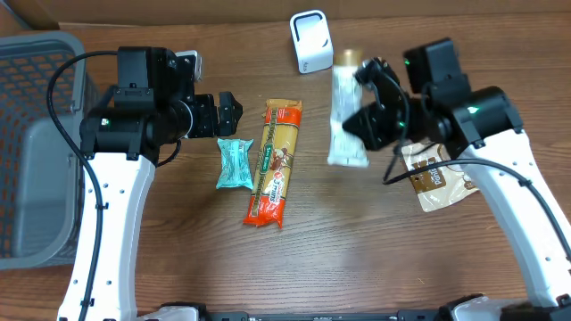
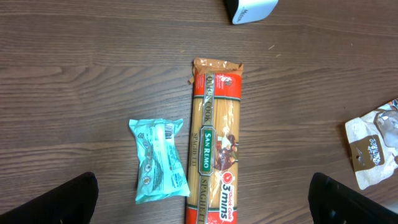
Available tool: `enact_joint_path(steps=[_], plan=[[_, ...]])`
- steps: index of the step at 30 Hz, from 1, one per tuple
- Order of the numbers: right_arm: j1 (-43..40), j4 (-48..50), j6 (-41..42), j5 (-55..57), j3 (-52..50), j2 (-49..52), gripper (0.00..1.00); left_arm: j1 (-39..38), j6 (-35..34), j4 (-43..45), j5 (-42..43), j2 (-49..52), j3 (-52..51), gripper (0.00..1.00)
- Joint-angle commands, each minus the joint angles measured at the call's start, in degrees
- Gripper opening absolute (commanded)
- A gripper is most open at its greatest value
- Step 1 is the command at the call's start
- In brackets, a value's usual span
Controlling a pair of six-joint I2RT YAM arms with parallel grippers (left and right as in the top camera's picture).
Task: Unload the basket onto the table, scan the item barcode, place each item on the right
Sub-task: 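Lift the white tube with the right gripper toward the scanner, then carry the white tube right and set it down near the beige bag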
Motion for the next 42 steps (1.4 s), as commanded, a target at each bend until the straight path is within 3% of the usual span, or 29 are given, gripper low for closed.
enact_joint_path(steps=[1, 4, 10, 17, 28, 42], plan=[[3.74, 5.31, 4.13, 27.91, 3.28, 4.48, 0.03, -0.39, 0.87, 0.02, 0.28, 0.20, 0.28, 0.99], [5.70, 12.59, 0.72, 40.46, 3.28, 10.91, 0.04, -0.39, 0.90, 0.02, 0.28, 0.20, 0.28, 0.99], [6.78, 31.28, -11.67, 55.32, 3.28, 21.38, 0.04, -0.39, 0.87, 0.02, 0.28, 0.20, 0.28, 0.99], [6.45, 54.84, -35.45, 58.97, 3.28, 31.43, 0.04, -0.39, 0.87, 0.02, 0.28, 0.20, 0.28, 1.00], [5.86, 83.56, -60.63, 62.01, 3.28, 46.62, 0.04, -0.39, 0.90, 0.02, 0.28, 0.20, 0.28, 1.00], [4.24, 86.23, -63.19, 63.56, 3.28, 49.00, 0.04, -0.39, 0.90, 0.02, 0.28, 0.20, 0.28, 1.00]])
